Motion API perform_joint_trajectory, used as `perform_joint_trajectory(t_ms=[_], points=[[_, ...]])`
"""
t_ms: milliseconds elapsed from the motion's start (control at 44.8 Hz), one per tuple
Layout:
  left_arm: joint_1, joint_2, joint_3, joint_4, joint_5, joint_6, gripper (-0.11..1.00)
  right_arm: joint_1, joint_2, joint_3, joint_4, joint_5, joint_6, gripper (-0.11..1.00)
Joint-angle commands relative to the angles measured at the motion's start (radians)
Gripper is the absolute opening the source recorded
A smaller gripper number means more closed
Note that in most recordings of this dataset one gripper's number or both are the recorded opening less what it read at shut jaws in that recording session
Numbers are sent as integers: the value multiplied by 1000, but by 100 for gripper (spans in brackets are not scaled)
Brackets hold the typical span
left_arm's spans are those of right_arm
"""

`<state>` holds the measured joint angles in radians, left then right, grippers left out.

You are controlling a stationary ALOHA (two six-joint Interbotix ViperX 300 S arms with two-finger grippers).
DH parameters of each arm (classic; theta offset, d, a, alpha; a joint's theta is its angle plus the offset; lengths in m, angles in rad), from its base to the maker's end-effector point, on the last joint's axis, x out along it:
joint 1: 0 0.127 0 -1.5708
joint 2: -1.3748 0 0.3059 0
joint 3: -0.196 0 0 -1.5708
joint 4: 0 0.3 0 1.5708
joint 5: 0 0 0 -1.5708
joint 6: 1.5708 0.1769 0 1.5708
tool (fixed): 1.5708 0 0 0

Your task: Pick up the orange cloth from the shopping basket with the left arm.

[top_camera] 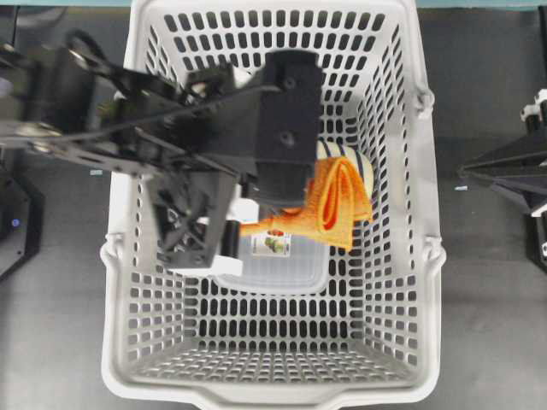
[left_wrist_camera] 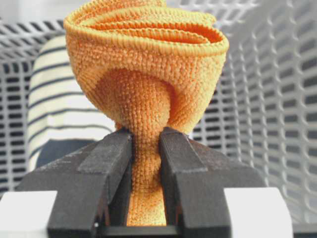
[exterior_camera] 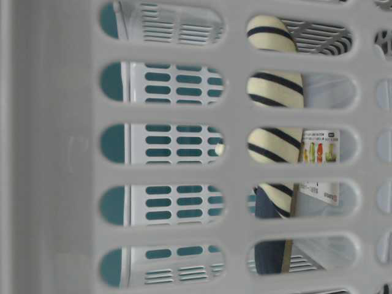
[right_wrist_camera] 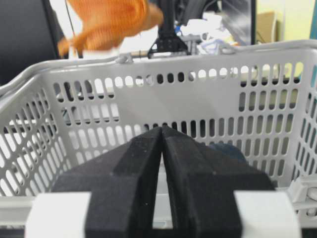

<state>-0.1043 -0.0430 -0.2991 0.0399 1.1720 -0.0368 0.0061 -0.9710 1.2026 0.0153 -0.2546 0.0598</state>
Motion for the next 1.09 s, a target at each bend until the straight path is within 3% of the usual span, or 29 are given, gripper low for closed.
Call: perform_joint_trajectory(t_ms=[0,1071], points=[[-3,-18,-63,3,48,-2,14,2,5,-3,3,-5,2,0],[3,-2,-32,3,60,-5,14,2,-8,2,3,-3,3,0]])
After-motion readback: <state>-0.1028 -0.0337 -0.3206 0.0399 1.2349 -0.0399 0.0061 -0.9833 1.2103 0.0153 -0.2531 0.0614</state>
